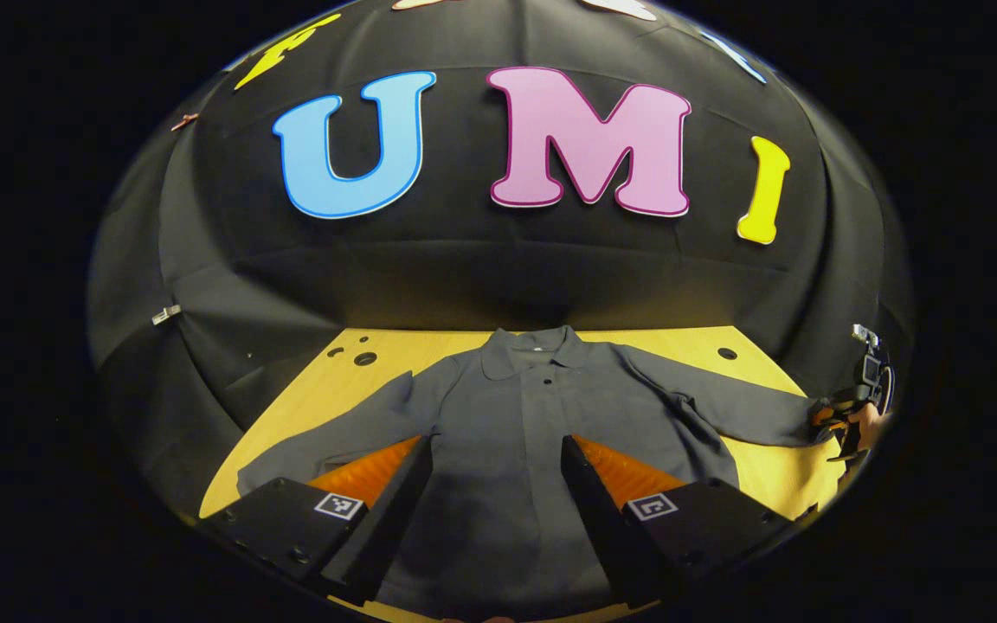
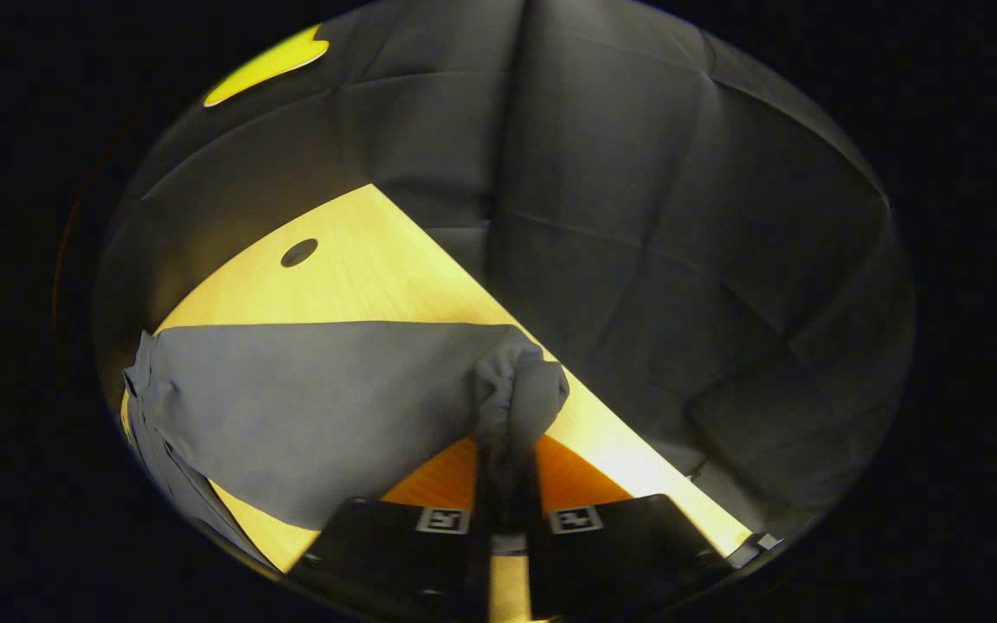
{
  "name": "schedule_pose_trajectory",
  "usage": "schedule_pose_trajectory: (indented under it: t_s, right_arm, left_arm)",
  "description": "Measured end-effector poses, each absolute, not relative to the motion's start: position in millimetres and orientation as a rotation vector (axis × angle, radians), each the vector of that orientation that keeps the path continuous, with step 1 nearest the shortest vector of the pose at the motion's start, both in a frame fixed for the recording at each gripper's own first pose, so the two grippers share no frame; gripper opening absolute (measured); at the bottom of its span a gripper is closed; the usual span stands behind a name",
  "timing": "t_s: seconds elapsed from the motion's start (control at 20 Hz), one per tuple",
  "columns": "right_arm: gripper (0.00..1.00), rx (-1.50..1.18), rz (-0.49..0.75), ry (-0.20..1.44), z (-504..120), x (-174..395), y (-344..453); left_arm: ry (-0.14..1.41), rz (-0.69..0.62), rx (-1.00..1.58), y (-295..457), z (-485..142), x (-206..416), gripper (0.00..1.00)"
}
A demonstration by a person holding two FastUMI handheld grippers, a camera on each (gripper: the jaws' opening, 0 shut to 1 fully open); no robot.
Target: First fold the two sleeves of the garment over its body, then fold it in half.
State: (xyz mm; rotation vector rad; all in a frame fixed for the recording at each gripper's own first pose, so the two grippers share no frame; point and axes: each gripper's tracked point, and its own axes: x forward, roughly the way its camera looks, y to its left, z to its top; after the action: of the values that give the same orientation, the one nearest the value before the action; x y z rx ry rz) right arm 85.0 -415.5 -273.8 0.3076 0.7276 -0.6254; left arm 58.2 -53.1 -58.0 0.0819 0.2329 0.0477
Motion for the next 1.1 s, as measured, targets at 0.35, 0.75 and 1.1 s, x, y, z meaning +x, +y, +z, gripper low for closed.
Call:
schedule_pose_trajectory:
  t_s: [0.35, 0.75, 1.1]
  right_arm:
    - [0.05, 0.309, -0.517, 0.734, -268, 90, -398]
    - [0.05, 0.263, -0.430, 0.638, -212, 93, -383]
    - [0.05, 0.160, -0.312, 0.576, -150, 90, -341]
  left_arm:
    - [0.229, 0.076, 0.060, -39, -63, 47, 0.95]
    - [0.246, 0.119, 0.009, -19, -73, 33, 0.95]
    - [0.251, 0.138, -0.029, -7, -78, 25, 0.95]
